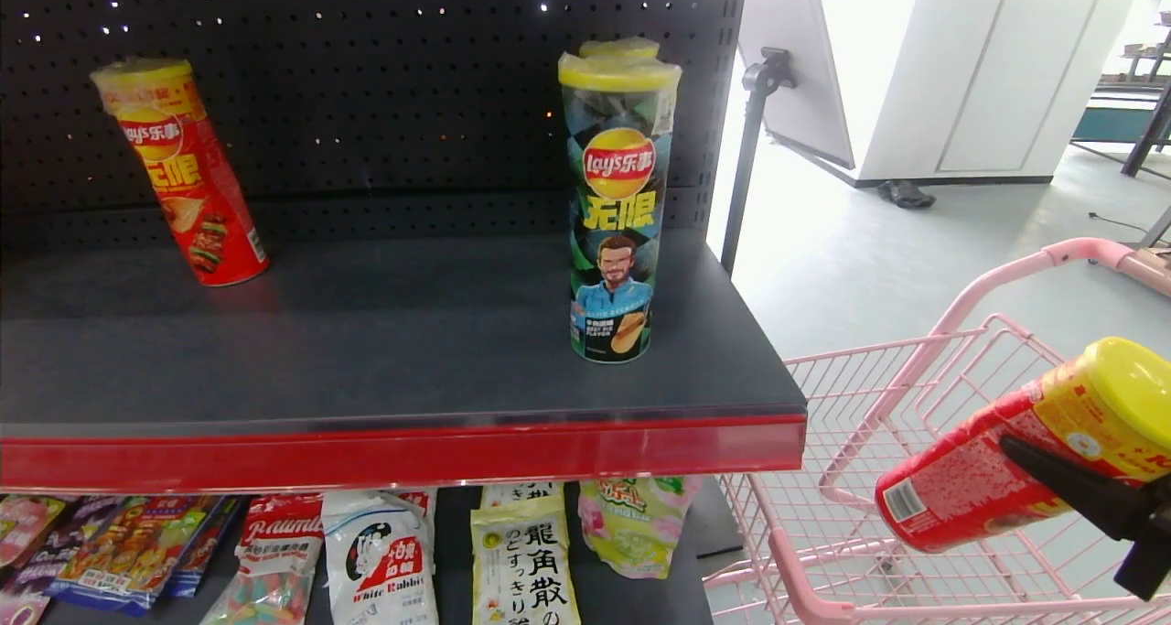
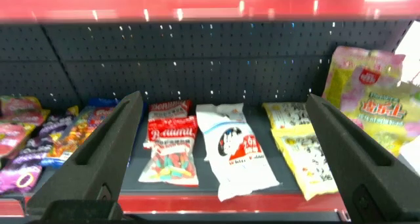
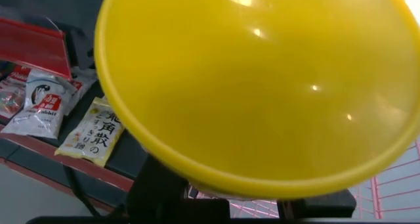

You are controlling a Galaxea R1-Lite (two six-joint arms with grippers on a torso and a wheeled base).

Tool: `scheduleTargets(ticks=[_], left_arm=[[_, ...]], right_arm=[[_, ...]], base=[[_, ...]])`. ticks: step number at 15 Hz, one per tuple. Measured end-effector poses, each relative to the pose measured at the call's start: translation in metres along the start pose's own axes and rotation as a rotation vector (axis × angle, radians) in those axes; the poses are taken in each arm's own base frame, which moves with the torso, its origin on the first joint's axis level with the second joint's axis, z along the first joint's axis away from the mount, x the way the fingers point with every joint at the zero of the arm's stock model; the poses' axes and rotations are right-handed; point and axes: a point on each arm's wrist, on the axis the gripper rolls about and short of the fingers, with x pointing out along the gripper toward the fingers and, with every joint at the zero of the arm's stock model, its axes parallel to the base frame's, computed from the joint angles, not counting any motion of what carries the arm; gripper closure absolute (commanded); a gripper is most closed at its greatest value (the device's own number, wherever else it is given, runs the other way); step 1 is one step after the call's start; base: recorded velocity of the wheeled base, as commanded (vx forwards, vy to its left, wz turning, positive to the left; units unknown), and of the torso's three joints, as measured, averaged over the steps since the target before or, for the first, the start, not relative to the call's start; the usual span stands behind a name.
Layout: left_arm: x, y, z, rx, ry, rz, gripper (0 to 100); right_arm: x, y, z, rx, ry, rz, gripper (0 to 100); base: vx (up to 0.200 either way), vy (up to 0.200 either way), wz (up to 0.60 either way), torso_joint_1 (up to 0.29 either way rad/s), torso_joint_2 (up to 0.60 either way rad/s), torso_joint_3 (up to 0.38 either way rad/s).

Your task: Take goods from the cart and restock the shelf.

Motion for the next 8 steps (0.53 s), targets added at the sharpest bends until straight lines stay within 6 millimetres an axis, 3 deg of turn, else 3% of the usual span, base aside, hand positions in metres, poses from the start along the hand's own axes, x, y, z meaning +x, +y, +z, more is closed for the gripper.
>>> scheduleTargets(ticks=[8], left_arm=[[0.0, 0.0, -0.0001, 0.0, 0.001, 0.0, 0]], right_arm=[[0.0011, -0.0004, 0.0041, -0.005, -0.013, 0.003, 100]], base=[[0.0, 0.0, 0.0, 0.231, -0.57, -0.343]])
